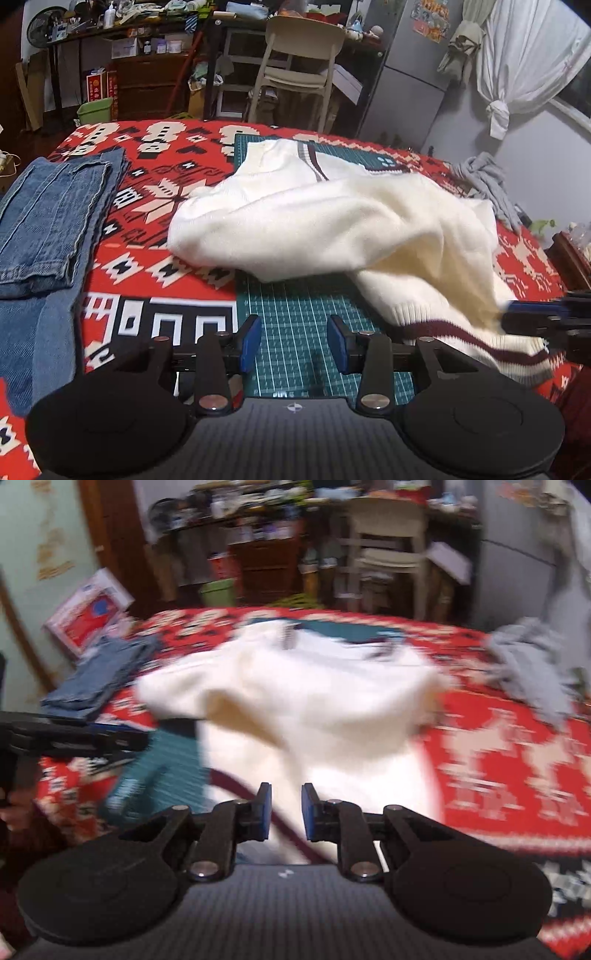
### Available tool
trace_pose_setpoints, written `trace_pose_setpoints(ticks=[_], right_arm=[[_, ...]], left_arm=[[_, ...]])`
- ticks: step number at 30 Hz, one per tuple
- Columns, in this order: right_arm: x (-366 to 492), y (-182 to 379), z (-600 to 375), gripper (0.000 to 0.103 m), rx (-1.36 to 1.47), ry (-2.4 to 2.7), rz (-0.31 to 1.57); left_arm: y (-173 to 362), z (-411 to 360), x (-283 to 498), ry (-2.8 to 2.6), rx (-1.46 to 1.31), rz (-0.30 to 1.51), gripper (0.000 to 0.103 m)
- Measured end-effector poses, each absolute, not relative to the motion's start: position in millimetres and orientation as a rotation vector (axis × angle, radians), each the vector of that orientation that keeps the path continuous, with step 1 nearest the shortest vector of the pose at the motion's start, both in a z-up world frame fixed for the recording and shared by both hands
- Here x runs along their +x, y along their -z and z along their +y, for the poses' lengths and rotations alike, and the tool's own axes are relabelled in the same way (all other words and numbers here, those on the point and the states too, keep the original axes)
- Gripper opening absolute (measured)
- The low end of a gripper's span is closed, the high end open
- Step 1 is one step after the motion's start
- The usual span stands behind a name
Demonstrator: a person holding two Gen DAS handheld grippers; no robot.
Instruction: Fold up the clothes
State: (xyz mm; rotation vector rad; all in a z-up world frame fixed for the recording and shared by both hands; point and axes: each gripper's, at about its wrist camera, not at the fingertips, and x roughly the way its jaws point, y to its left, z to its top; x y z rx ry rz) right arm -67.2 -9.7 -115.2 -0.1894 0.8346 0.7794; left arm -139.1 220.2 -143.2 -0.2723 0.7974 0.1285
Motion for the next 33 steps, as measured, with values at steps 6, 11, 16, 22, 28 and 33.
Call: trace_pose_setpoints(ticks=[6,11,16,22,28,33], right_arm=[[-77,138,59,0.023,-0.247,-0.901,0.84],[-68,160,90,0.028,-0.342,-0.869,0.82],[-51,175,99,0.029,-0.383,-0.844,0.796],[-49,182,109,0.016,-0.457,-0.821,0.735],[-32,163,81,0.006,-0.198,-0.866,0.896],[-49,147,55,0.005,-0.14,-0.956,0.965]], left_arm=[[141,230,-153,-0.154,-0.302,0.793,0.039],[140,238,-157,-0.165,-0.338,0.788,0.039],[144,240,-156,-0.16,-0.348,0.798,0.039],[146,243,-157,-0.165,-0.358,0.802,0.039],[145,247,-159,-0.174,-0.356,0.793,0.039],[147,245,-157,-0.17,-0.355,0.8,0.039]])
